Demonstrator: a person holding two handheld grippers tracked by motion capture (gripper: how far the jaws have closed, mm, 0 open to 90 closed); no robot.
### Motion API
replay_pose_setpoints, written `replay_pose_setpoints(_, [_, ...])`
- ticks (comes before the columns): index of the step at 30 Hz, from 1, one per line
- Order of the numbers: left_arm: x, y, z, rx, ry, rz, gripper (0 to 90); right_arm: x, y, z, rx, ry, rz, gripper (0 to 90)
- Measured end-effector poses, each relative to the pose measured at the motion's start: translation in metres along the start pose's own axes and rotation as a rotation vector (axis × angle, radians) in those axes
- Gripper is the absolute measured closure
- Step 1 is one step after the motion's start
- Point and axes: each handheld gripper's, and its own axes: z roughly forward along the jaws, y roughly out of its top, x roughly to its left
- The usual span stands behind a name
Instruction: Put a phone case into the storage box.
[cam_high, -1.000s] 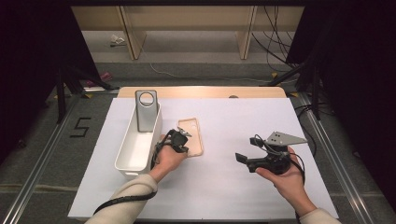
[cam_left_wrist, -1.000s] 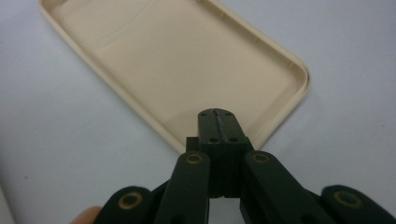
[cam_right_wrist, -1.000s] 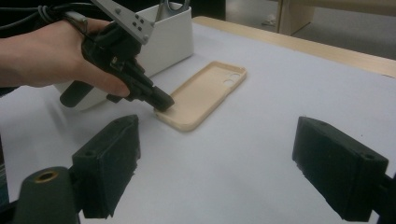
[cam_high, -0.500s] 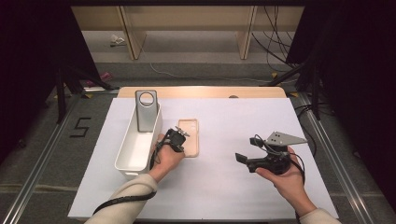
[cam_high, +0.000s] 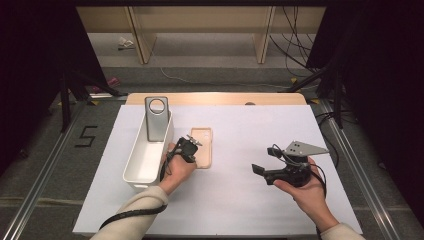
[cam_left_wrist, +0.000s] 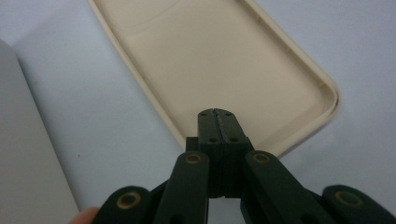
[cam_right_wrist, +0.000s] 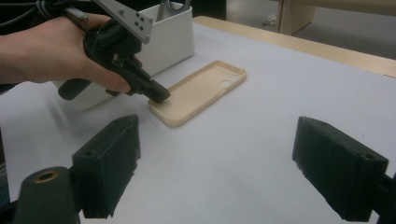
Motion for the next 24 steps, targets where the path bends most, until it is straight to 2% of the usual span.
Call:
replay_pose_setpoints(6, [0.001,0.000,-0.001,-0.009,0.000,-0.002,87.8,0.000,0.000,0.000,0.000,0.000,-0.001,16.1])
replay_pose_setpoints(10, [-0.002,0.002,-0.009,-0.045,-0.007,0.021,83.6,0.000,0.000,0.000,0.000,-0.001,0.000,16.1])
replay_pose_setpoints(13, [-0.008,0.006,-0.019,-0.085,-0.029,0.060,75.5,0.000,0.000,0.000,0.002,-0.002,-0.001,16.1])
replay_pose_setpoints(16, [-0.014,0.012,-0.029,-0.110,-0.084,0.112,59.3,0.001,0.000,0.000,0.001,-0.002,0.000,16.1])
replay_pose_setpoints(17, [-0.017,0.014,-0.032,-0.114,-0.091,0.139,55.5,0.000,0.000,0.000,0.000,-0.003,-0.001,16.1])
replay_pose_setpoints(20, [-0.023,0.019,-0.042,-0.081,-0.122,0.272,40.2,0.000,0.000,0.000,0.001,-0.004,0.000,16.1])
replay_pose_setpoints(22, [-0.028,0.020,-0.046,-0.069,-0.102,0.385,32.5,0.001,0.000,0.000,0.001,-0.003,0.000,16.1])
replay_pose_setpoints(24, [-0.031,0.022,-0.050,-0.052,-0.090,0.466,28.7,0.000,0.000,0.000,0.004,-0.003,0.000,16.1])
